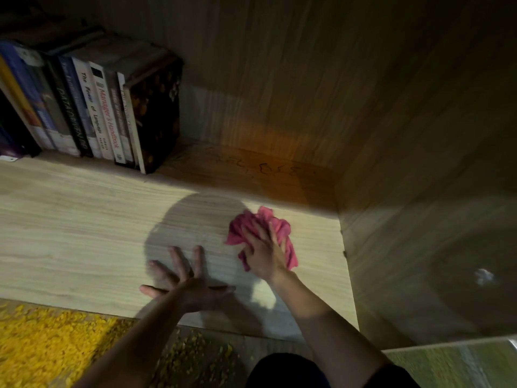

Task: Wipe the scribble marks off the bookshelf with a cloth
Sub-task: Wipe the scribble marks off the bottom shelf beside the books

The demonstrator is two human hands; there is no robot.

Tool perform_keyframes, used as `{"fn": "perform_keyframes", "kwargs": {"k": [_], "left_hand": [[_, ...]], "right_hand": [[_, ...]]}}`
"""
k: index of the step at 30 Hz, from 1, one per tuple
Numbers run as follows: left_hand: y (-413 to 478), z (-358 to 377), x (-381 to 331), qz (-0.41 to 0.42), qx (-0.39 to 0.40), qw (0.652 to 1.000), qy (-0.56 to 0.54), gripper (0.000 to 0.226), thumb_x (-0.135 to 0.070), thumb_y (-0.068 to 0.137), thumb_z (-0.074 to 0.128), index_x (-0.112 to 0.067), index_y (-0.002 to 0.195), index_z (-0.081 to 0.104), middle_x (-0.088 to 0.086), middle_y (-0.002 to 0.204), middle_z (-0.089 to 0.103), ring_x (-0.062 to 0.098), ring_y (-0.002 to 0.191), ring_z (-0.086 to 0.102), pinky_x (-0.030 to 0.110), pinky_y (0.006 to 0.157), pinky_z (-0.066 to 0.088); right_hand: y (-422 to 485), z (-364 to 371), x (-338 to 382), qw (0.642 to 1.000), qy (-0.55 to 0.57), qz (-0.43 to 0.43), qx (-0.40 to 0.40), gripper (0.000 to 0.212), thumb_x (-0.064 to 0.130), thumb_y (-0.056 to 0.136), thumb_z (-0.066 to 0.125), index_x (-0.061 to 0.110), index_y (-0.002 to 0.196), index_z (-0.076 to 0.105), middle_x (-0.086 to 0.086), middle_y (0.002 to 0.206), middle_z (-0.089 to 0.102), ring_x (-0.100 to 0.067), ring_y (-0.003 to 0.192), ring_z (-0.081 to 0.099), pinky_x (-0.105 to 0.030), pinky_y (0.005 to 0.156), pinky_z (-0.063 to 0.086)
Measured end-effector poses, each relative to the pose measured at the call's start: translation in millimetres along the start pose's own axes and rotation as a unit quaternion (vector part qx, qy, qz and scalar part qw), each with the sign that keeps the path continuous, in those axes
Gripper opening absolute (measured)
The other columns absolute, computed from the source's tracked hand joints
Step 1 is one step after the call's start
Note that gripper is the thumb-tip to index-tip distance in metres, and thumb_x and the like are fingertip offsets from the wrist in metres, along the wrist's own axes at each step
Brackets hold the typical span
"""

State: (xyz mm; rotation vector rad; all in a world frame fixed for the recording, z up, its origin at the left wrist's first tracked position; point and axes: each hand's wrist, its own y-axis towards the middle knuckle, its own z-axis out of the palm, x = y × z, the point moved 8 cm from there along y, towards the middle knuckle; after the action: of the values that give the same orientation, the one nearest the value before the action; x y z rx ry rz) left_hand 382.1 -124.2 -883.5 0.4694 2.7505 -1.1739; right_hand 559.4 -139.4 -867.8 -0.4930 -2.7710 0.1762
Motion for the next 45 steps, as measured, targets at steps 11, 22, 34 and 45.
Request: {"fn": "perform_keyframes", "kwargs": {"k": [11, 22, 34, 45], "left_hand": [[-2, -2, -3, 0.011, 0.003, 1.000, -0.002, 0.117, -0.083, 0.072, 0.045, -0.032, 0.145, -0.030, 0.016, 0.144, -0.046, 0.053, 0.126, -0.040, 0.077, 0.098, -0.006], [3, -4, 4, 0.001, -0.120, 0.993, 0.012, 0.112, -0.093, 0.063, 0.030, -0.039, 0.147, -0.021, 0.013, 0.154, -0.031, 0.053, 0.136, -0.026, 0.077, 0.100, -0.006], [10, -14, 4, 0.156, -0.325, 0.931, 0.056, 0.086, -0.085, 0.080, 0.021, -0.025, 0.134, 0.053, 0.016, 0.137, 0.053, 0.043, 0.128, 0.031, 0.058, 0.100, 0.021], [13, -17, 3, 0.145, -0.332, 0.930, 0.063, 0.086, -0.085, 0.079, 0.022, -0.026, 0.134, 0.051, 0.014, 0.139, 0.052, 0.043, 0.130, 0.037, 0.062, 0.101, 0.021]], "right_hand": [[-47, -40, -126, 0.968, 0.019, 0.244, -0.050, 0.053, 0.048, 0.100, 0.020, 0.039, 0.151, 0.005, 0.007, 0.160, -0.006, -0.024, 0.148, -0.006, -0.053, 0.116, 0.002], [-49, 0, -22, 0.995, -0.064, -0.049, 0.066, 0.078, 0.077, 0.070, -0.008, 0.042, 0.140, -0.006, 0.017, 0.144, -0.021, -0.012, 0.135, -0.028, -0.039, 0.114, -0.016], [83, -59, -160, 0.983, -0.105, 0.141, -0.048, 0.050, 0.052, 0.089, 0.019, 0.061, 0.138, 0.021, 0.007, 0.155, 0.022, -0.027, 0.142, 0.023, -0.053, 0.113, 0.022], [175, -79, -69, 0.986, -0.100, 0.068, -0.115, 0.041, 0.039, 0.088, 0.046, 0.041, 0.130, 0.050, -0.001, 0.144, 0.042, -0.030, 0.134, 0.034, -0.046, 0.112, 0.022]]}}
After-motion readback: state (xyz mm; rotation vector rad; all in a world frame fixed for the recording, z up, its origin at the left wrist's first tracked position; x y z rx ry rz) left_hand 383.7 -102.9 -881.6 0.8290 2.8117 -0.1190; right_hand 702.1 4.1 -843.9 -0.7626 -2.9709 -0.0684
